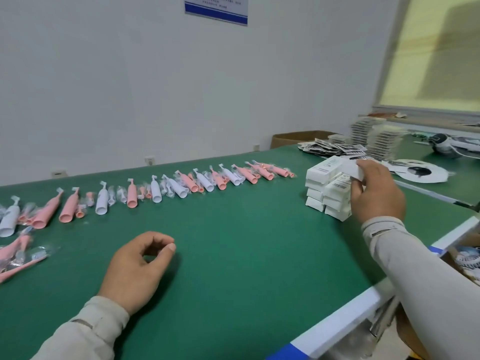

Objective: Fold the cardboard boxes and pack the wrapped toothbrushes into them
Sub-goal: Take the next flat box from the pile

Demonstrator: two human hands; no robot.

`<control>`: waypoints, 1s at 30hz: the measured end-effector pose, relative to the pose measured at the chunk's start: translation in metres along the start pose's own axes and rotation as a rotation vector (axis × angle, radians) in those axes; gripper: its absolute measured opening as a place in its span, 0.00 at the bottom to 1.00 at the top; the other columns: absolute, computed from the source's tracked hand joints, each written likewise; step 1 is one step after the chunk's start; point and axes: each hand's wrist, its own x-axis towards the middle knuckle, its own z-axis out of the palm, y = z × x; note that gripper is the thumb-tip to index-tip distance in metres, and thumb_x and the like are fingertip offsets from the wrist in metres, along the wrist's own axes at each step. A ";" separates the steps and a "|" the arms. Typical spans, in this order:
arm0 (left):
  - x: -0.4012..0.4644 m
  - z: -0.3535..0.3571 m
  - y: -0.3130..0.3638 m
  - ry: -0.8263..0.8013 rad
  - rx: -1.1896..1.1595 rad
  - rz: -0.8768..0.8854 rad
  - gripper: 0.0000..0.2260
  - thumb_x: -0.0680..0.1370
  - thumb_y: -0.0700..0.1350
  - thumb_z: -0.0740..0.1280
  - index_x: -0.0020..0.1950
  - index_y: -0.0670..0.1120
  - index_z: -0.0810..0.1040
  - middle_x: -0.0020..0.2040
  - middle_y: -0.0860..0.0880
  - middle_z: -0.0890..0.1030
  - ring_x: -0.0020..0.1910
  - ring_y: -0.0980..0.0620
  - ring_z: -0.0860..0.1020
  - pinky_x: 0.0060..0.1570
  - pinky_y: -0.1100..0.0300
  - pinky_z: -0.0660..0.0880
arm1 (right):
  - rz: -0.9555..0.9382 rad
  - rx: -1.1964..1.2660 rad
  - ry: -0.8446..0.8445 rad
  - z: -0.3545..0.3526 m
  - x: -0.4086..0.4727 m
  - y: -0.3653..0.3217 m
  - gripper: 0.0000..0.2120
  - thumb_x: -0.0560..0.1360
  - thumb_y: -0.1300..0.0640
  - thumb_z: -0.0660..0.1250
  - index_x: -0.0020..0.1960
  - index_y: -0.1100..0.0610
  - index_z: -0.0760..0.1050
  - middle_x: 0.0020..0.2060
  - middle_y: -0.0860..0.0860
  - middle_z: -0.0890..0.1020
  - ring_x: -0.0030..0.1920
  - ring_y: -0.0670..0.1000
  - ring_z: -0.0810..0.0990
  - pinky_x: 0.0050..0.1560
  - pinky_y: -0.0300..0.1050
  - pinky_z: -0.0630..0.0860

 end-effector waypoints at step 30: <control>-0.037 -0.088 -0.009 0.438 0.274 -0.151 0.08 0.77 0.45 0.68 0.40 0.56 0.76 0.40 0.60 0.81 0.39 0.60 0.78 0.47 0.59 0.76 | -0.171 0.947 -0.963 0.060 -0.184 -0.342 0.05 0.76 0.57 0.68 0.48 0.48 0.80 0.43 0.44 0.83 0.44 0.45 0.79 0.56 0.43 0.76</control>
